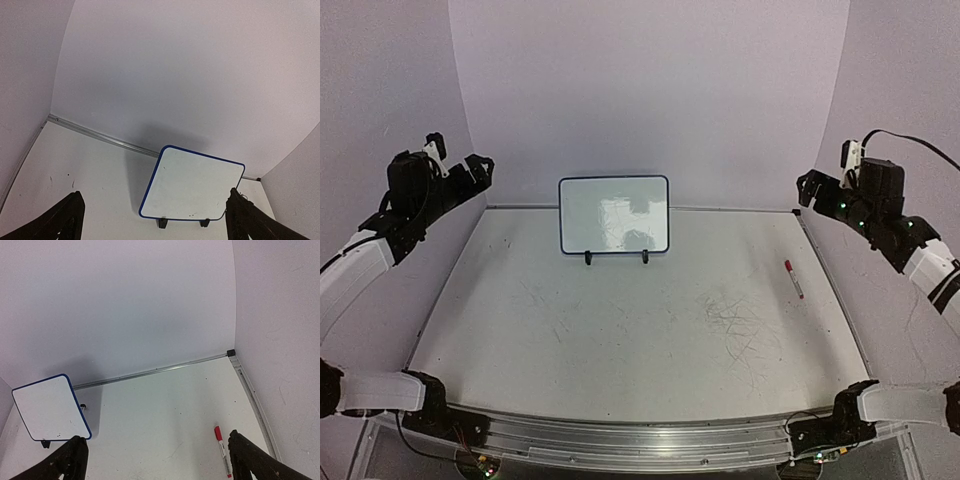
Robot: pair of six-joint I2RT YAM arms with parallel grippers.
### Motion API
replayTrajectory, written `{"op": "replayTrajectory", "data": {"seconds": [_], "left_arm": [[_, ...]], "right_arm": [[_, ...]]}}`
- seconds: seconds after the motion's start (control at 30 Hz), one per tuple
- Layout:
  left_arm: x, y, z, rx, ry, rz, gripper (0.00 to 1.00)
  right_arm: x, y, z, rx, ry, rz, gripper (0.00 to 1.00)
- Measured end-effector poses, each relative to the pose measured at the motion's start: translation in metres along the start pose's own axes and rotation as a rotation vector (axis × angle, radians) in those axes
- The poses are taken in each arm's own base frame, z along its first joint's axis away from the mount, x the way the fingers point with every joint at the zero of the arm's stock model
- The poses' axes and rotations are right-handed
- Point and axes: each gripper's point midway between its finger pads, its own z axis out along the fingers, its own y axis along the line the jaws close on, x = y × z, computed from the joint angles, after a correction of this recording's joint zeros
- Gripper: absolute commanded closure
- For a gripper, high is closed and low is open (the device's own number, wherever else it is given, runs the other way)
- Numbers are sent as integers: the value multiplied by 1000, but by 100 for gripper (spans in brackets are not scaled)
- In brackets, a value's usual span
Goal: Write a sentence on the whiteboard
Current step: Pick up the whiteboard stand from the corner of the board.
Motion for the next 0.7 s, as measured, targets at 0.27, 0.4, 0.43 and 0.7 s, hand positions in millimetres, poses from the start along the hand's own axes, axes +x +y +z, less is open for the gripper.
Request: {"op": "replayTrajectory", "data": {"seconds": [0.27, 0.4, 0.43, 0.7], "left_arm": [[45, -3, 24, 60, 166, -1, 1], [91, 1, 47, 89, 314, -26, 4], [106, 2, 53, 92, 358, -32, 7], [251, -16, 87, 102, 713, 12, 20]], "right_arm": [[40, 11, 37, -46, 138, -18, 2], [76, 22, 59, -96, 254, -27, 2], [82, 24, 62, -107, 275, -28, 2], [93, 45, 61, -188, 309, -8, 2]]}}
